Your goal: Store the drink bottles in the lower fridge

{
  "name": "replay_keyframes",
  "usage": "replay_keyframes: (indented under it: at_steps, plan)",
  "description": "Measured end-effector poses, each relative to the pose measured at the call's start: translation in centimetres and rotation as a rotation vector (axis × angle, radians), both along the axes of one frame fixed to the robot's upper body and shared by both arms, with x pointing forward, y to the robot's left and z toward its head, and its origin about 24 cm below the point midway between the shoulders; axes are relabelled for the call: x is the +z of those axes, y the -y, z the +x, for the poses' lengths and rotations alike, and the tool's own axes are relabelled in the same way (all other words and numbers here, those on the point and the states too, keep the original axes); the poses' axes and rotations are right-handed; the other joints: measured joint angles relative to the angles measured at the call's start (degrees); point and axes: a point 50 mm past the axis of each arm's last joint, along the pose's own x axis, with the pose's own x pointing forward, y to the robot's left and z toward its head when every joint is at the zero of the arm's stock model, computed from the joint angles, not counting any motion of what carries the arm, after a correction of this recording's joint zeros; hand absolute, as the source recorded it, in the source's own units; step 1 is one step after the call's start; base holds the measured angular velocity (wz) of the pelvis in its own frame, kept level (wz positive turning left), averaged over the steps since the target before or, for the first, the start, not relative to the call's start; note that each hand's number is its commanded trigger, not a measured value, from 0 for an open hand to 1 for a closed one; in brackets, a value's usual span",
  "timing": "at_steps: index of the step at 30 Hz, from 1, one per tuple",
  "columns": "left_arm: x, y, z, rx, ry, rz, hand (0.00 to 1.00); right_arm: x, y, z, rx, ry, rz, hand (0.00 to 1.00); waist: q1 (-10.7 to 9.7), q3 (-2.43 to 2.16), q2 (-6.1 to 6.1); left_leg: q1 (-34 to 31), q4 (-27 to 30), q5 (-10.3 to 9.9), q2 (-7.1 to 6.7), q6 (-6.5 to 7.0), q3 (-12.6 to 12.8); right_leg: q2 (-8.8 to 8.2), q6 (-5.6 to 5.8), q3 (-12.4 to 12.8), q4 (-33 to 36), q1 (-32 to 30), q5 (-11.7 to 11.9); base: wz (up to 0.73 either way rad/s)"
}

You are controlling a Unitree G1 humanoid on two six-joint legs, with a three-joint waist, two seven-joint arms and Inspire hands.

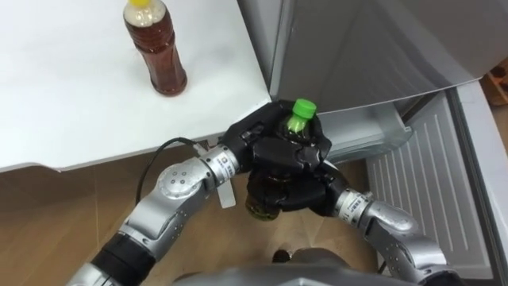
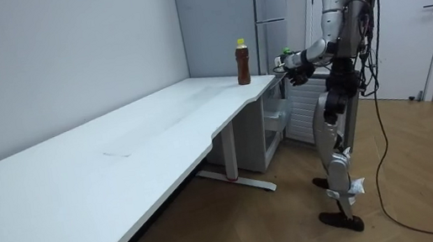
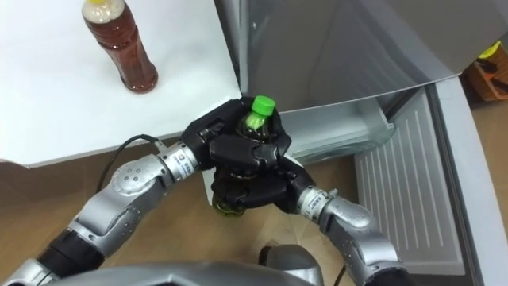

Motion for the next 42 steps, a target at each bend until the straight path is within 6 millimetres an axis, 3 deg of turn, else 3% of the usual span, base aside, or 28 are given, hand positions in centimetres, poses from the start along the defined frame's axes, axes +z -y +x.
replay_keyframes:
  at_steps: [6, 25, 35, 42]
  plan:
    - [0.0, 0.1, 0.0, -0.011, 0.001, -0.005, 0.0, -0.1, -0.3, -0.3, -0.003, -0.022, 0.036, 1.0, 0.0, -0.03, -0.17, 0.3, -0.1, 0.0, 0.0, 0.0, 1.1, -0.14, 0.07, 0.0, 0.0, 0.1, 0.0, -0.01]
    - [0.4, -0.5, 0.2, -0.008, 0.053, 0.024, 0.0, -0.2, -0.1, -0.8, -0.014, -0.066, 0.111, 1.0, 0.5, -0.07, -0.56, 0.1, -0.1, 0.0, -0.04, 0.01, 1.2, -0.13, 0.21, 0.2, -0.1, 0.0, -0.2, 0.0]
    - [0.9, -1.0, 0.5, -0.012, 0.091, 0.007, 0.0, -0.6, 0.2, -1.3, -0.011, -0.089, 0.114, 1.0, 2.6, -0.02, -0.95, 0.2, 0.0, 0.0, -0.03, 0.01, 1.2, -0.17, 0.25, 0.1, -0.2, 0.2, -0.2, 0.0]
    - [0.1, -2.4, -0.7, -0.055, 0.065, 0.051, 0.0, -1.1, 1.0, -1.6, -0.032, -0.127, 0.103, 1.0, 2.9, -0.01, -0.9, 0.2, -0.1, 0.0, -0.04, 0.01, 1.2, -0.18, 0.25, 0.2, -0.1, 0.2, -0.2, 0.0]
